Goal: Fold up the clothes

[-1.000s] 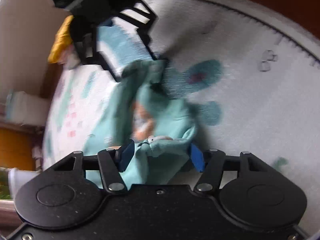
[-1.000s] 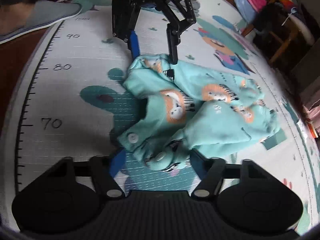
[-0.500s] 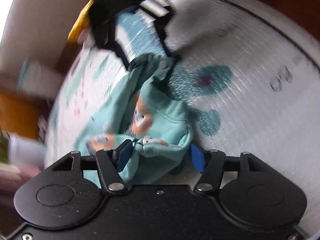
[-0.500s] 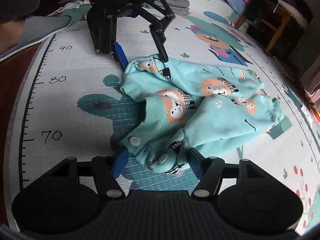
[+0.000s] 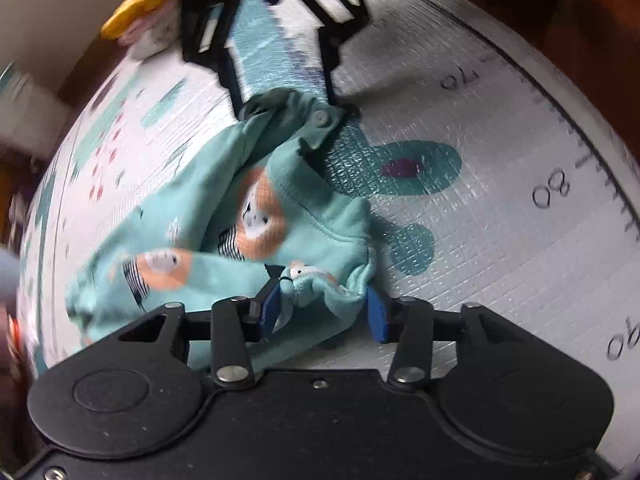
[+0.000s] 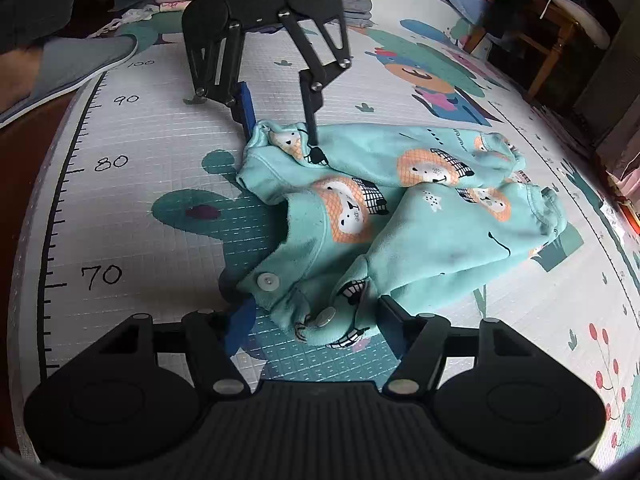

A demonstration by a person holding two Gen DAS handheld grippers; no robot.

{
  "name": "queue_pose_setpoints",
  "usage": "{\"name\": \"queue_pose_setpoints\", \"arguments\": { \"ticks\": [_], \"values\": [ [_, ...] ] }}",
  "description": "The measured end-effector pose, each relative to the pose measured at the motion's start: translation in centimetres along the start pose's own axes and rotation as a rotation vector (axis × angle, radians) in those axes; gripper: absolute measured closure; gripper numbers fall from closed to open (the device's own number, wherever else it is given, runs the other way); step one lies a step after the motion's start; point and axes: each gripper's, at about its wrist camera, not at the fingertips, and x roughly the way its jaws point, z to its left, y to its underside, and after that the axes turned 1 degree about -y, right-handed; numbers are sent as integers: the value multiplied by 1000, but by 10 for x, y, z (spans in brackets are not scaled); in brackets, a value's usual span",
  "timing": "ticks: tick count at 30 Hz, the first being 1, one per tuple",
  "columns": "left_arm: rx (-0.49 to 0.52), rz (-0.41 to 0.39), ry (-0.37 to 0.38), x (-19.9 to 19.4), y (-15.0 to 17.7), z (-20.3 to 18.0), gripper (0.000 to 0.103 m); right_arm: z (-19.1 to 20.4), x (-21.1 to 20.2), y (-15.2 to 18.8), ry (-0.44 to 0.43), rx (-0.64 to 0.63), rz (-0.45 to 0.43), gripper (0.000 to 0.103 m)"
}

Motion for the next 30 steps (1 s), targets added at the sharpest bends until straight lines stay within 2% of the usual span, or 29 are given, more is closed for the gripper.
{"name": "queue_pose_setpoints", "arguments": {
  "ticks": [1,2,3,6,8,11,14,18,19,20,21,25,28,30],
  "values": [
    [14,2,11,1,-1,1,58,1,0,0,6,-5,0,34],
    [-15,-2,34,2,1,6,63,2,-1,0,13,-14,-1,33],
    [-69,-18,54,2,5,14,71,4,-1,0,20,-23,-1,33],
    [-277,-73,114,3,21,45,79,10,-4,1,38,-66,-6,29],
    [-402,-104,151,-2,31,61,80,17,-7,1,56,-115,-13,22],
    [-577,-156,202,-10,48,81,81,30,-8,2,95,-219,-26,18],
    [-707,-197,236,-26,65,76,81,37,-6,2,130,-316,-38,12],
    [-752,-215,250,-43,73,63,81,30,-4,-2,96,-401,-36,13],
    [-760,-219,253,-47,75,60,81,28,-4,-3,87,-417,-34,19],
    [-768,-223,255,-51,77,56,81,25,-3,-4,90,-441,-26,31],
    [-776,-227,258,-55,79,53,81,22,-2,-5,95,-465,-13,32],
    [-808,-242,269,-71,87,41,81,21,-7,1,80,-585,-19,33],
    [-777,-232,264,-72,84,36,81,25,-17,14,63,-723,-27,32],
    [-766,-227,259,-71,81,34,81,19,-25,19,63,-756,-6,32]
  ]
}}
